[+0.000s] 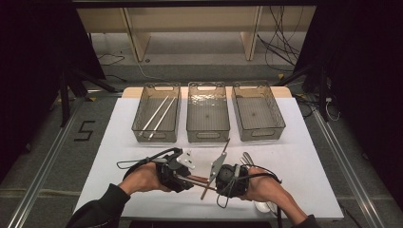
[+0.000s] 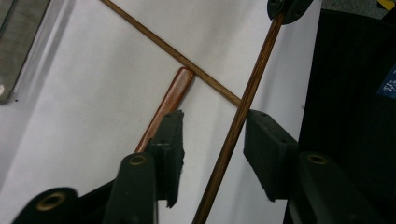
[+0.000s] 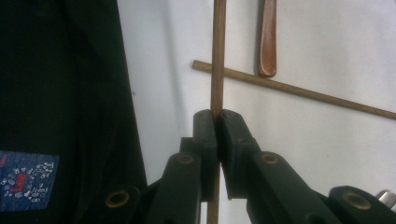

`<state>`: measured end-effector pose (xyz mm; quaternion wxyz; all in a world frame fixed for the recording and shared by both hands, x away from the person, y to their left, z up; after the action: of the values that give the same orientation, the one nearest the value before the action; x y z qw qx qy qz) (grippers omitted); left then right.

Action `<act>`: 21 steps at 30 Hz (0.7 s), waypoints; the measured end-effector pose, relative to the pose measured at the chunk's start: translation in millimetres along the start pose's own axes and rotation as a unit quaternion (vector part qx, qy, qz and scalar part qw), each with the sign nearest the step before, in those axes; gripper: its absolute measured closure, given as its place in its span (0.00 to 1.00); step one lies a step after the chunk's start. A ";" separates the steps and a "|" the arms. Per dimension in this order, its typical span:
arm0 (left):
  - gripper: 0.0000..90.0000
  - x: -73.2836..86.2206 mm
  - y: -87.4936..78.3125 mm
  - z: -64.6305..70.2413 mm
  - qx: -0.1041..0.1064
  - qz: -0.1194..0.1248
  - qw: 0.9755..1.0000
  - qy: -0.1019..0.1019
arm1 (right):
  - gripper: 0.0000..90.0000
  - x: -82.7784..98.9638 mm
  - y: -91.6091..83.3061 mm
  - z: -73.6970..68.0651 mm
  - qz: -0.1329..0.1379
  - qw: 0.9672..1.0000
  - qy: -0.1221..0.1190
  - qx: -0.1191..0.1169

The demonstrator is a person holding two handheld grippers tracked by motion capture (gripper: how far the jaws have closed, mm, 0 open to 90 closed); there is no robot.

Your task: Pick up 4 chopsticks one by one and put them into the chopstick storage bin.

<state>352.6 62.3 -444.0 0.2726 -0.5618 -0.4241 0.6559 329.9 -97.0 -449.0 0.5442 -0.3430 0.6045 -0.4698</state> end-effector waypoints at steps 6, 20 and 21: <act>0.80 0.4 0.4 4.3 0.014 -0.002 1.000 0.022 | 0.95 0.7 -1.2 -0.4 0.000 1.000 -0.003 -0.002; 0.94 3.8 -4.0 11.4 0.055 0.017 0.998 0.019 | 0.75 9.5 -14.9 11.1 0.016 0.999 0.029 0.008; 0.94 5.3 -5.1 9.9 0.053 0.016 0.998 0.019 | 0.72 10.5 -18.9 14.0 0.027 0.999 0.041 0.016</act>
<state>341.3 66.7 -442.2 0.2996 -0.5655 -0.3745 0.6710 340.0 -115.6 -434.2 0.5367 -0.2978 0.6279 -0.4786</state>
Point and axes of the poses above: each handheld gripper's, and its own axes: y roughly forward along the jaws, x roughly out of its underside, z roughly to its right, the point moved 5 cm from there along y, roughly forward along the jaws, and after that the axes turned 1 degree about z, right-handed, at the moved point
